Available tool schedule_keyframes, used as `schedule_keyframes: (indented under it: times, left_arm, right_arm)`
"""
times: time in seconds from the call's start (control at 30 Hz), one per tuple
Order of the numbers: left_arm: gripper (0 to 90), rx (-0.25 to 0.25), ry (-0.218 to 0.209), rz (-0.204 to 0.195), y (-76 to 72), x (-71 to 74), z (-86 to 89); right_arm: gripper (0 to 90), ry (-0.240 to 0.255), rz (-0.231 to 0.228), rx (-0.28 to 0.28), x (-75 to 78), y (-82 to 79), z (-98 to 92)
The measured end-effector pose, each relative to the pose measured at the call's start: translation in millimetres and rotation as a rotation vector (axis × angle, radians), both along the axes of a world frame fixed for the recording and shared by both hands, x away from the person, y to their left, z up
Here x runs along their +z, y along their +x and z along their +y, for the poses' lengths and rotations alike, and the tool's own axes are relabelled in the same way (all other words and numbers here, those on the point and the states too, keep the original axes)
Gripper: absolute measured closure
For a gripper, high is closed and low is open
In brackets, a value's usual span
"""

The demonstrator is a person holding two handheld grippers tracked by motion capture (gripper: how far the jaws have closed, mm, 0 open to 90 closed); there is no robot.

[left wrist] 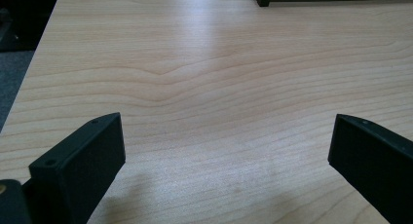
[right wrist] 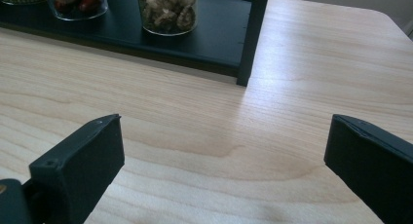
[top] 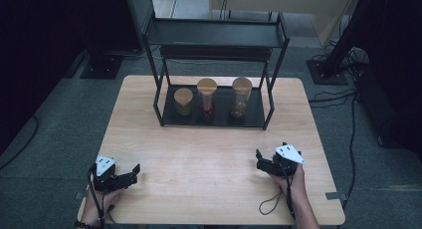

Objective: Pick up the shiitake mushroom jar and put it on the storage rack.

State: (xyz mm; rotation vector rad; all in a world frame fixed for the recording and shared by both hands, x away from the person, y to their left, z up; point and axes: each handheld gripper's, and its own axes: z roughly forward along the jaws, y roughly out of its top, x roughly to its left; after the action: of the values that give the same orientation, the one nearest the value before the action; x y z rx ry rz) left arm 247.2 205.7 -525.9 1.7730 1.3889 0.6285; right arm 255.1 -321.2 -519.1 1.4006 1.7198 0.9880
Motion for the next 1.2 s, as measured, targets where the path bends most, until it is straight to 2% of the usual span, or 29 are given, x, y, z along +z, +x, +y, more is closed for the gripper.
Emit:
schedule_keyframes:
  times: [0.43,1.2]
  left_arm:
    - [0.2,0.001,0.012,0.001,-0.5,0.0,-1.2]
    - [0.2,0.020,0.040,-0.006,-1.2,0.2,-3.9]
  right_arm:
    - [0.6,-0.008,-0.008,-0.013,0.4,-14.7,-11.5]
    - [0.6,-0.021,-0.018,-0.041,1.3,-49.4,-42.7]
